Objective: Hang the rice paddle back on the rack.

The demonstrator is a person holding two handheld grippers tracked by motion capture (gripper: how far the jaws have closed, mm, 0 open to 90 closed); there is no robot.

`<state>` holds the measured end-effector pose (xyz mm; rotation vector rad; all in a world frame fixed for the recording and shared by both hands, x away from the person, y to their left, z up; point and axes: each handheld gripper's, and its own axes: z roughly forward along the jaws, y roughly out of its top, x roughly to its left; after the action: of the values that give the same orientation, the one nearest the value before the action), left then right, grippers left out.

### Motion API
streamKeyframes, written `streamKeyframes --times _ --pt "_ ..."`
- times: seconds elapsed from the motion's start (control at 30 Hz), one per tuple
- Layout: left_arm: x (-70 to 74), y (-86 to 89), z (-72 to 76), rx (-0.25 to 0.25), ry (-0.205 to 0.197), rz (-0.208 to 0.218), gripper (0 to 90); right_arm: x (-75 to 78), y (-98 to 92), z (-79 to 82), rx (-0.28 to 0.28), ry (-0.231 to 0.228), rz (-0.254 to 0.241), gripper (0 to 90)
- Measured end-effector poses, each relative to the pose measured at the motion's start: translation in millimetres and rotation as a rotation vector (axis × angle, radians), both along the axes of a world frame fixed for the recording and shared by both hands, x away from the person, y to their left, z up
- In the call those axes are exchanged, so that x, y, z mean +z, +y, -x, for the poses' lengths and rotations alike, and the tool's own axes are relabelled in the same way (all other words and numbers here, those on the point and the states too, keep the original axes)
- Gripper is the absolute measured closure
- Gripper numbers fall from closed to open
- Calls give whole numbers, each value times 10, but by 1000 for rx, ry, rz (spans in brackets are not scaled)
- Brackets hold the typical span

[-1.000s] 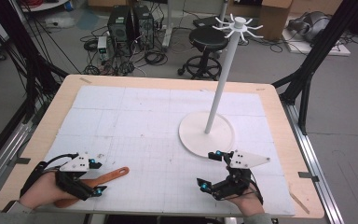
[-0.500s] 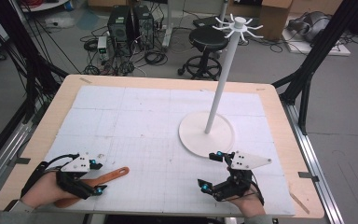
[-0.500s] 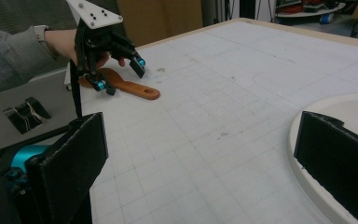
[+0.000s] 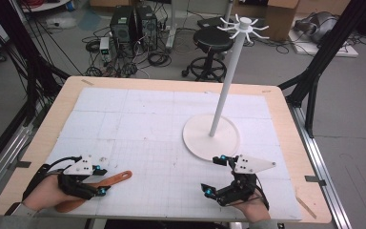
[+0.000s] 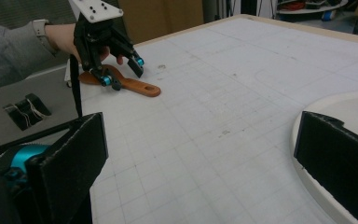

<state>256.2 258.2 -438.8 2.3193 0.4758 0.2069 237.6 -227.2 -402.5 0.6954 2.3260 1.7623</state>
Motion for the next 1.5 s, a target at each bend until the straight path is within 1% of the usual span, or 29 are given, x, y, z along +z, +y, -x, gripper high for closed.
streamKeyframes --times 0.03,0.1,0.2,0.4,0.57,0.6,0.63,0.7,0.73,0.83,0.87,0.9,0.97,1.03,1.07,1.13,1.23,1.37,1.43,1.5 --pt "0 -3 10 -4 -1 3 481 1 7 0 2 2 2 15" --pt "2 -4 18 -6 -1 3 507 1 20 -4 6 2 2 15" --pt "1 1 8 -13 2 3 515 2 27 -11 9 -3 5 15" --pt "2 12 -12 -7 18 13 545 -5 41 -19 8 5 10 15" --pt "-1 18 -14 -6 12 13 572 -12 38 -18 8 7 12 15" --pt "-4 19 -15 -6 9 19 579 -12 38 -16 8 8 12 15" --pt "-3 27 -18 -9 6 14 591 -13 39 -15 8 7 12 15" --pt "-13 36 -22 -6 8 31 617 -15 38 -14 8 5 12 15" --pt "-11 44 -26 -5 6 28 640 -15 37 -13 8 5 12 15" --pt "-19 43 -22 3 10 41 643 -14 34 -9 7 12 12 15" --pt "-17 45 -25 2 9 38 645 -15 33 -11 7 12 12 15" --pt "-20 42 -22 10 14 46 645 -17 33 -14 7 10 12 15" --pt "-14 46 -25 15 18 42 647 -20 34 -16 8 10 14 15" --pt "-10 43 -31 30 33 48 649 -22 37 -17 7 9 13 15" --pt "-4 43 -33 33 35 43 649 -20 37 -14 8 14 15 15" --pt "4 36 -31 41 29 40 649 -21 40 -16 8 15 16 15" --pt "43 34 -29 46 24 50 649 -21 40 -17 9 13 19 15" --pt "142 39 2 47 0 80 650 -18 30 -16 6 10 14 15" --pt "190 46 17 48 -19 74 649 -17 30 -14 7 10 13 15" --pt "225 55 32 47 -27 81 650 -15 31 -13 7 9 13 15"
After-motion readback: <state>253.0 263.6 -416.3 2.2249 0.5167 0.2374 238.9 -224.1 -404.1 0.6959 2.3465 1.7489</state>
